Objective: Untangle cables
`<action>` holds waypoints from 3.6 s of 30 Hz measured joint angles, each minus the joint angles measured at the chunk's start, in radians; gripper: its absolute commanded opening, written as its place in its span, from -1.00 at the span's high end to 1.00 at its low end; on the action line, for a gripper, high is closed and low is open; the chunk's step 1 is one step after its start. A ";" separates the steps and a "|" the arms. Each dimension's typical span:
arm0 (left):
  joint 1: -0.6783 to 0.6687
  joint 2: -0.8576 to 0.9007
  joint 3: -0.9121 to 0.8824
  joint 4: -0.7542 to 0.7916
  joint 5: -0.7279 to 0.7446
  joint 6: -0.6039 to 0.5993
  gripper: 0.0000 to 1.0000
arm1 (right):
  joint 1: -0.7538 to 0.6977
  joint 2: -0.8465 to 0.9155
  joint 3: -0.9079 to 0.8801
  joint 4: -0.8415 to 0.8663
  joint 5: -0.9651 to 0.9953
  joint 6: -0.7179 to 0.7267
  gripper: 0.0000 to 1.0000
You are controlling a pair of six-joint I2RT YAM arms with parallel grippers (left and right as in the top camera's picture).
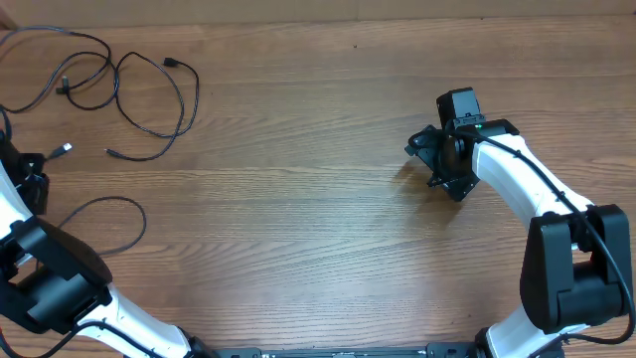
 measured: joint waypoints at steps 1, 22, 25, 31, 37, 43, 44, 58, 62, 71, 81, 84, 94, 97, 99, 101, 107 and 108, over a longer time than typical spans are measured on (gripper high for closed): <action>-0.004 0.000 -0.017 0.025 0.010 0.006 0.74 | 0.000 0.000 0.000 0.000 0.000 0.000 -1.00; -0.093 0.000 -0.329 0.289 0.121 0.276 -0.99 | 0.000 0.000 0.000 0.000 0.000 0.000 -1.00; -0.112 -0.011 -0.024 0.188 0.267 0.377 -0.99 | 0.000 0.000 0.000 0.000 0.000 0.000 -1.00; -0.310 -0.113 0.058 0.174 0.288 0.412 -0.99 | 0.000 0.000 0.000 0.000 0.000 0.001 -1.00; -0.515 -0.303 0.059 0.158 0.193 0.458 -0.99 | 0.000 0.000 0.000 0.000 0.000 0.000 -1.00; -0.536 -0.580 0.058 0.061 0.100 0.571 -0.89 | 0.000 0.000 0.000 0.000 0.000 0.000 -1.00; -0.536 -0.628 0.044 0.066 0.088 0.581 -0.89 | 0.000 0.000 0.000 -0.001 0.000 0.000 -1.00; -0.536 -1.257 -0.593 0.119 0.051 0.572 -0.99 | 0.000 0.000 0.000 0.000 0.000 0.000 -1.00; -0.536 -1.253 -0.622 0.084 0.051 0.564 -0.99 | 0.000 0.000 0.000 0.000 0.000 0.000 -1.00; -0.573 -1.267 -0.625 0.083 0.204 0.522 -0.98 | 0.000 0.000 0.000 0.000 0.000 0.000 -1.00; -0.650 -1.529 -0.646 0.085 0.282 0.519 -0.99 | 0.000 0.000 0.000 0.000 0.000 0.000 -1.00; -0.650 -1.645 -0.684 0.091 0.281 0.519 -0.99 | 0.000 0.000 0.000 0.000 0.000 0.000 -1.00; -0.606 -1.976 -1.133 0.363 0.283 0.539 -0.99 | 0.000 0.000 0.000 0.000 0.000 0.001 -1.00; -0.603 -1.984 -1.239 0.495 0.289 0.563 -0.99 | 0.000 0.000 0.000 0.000 0.000 0.000 -1.00; -0.603 -1.984 -1.333 0.614 0.293 0.597 -0.99 | 0.000 0.000 0.000 -0.001 0.000 0.000 -1.00; -0.603 -1.987 -1.415 0.760 0.293 0.628 -0.99 | 0.000 0.000 0.000 0.000 0.000 0.001 -1.00; -0.603 -1.987 -1.646 1.107 0.362 0.735 -0.99 | 0.000 0.000 0.000 0.000 0.000 0.001 -1.00; -0.603 -1.986 -1.678 1.151 0.377 0.756 -0.99 | 0.000 0.000 0.000 0.001 0.000 0.001 -1.00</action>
